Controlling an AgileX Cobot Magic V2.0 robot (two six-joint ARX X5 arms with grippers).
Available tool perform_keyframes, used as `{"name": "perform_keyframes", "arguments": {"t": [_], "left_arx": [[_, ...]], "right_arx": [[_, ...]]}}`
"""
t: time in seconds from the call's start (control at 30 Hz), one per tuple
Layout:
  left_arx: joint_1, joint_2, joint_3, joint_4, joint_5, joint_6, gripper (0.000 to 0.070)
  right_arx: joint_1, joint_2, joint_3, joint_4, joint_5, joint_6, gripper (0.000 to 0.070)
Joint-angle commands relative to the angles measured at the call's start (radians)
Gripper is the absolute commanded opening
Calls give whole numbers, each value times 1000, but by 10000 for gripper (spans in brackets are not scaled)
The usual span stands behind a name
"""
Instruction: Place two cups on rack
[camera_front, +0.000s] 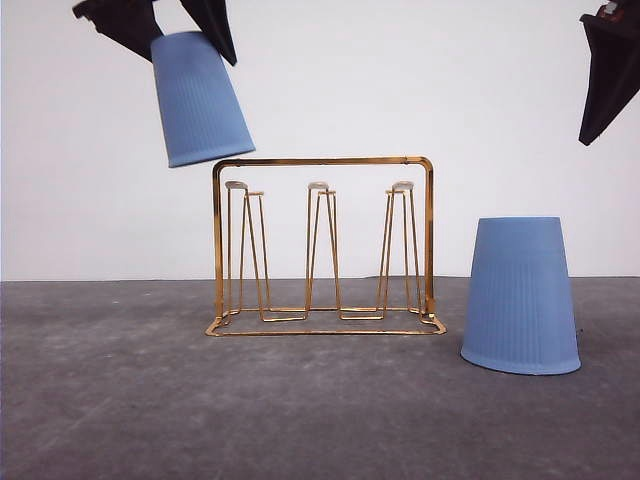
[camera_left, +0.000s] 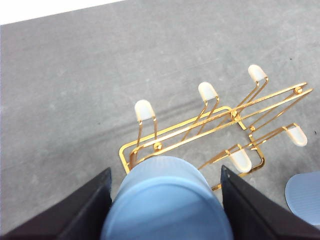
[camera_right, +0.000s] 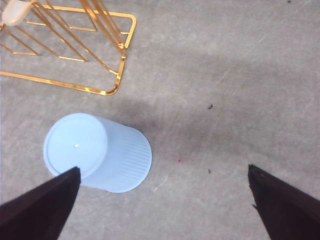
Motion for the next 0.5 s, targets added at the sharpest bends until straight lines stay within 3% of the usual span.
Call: {"name": "perform_keyframes", "arguments": {"t": [0.0,0.3,0.47], "left_arx": [[-8,41,26,21,5,-7,349],[-15,148,26,57,5,-7,368],[-15,159,27,54,6,-4,592]], "right_arx": [[3,7,11,10,0,-5,700],[3,7,11,10,0,-10,700],[3,7,11,9,0,-12,700]]}}
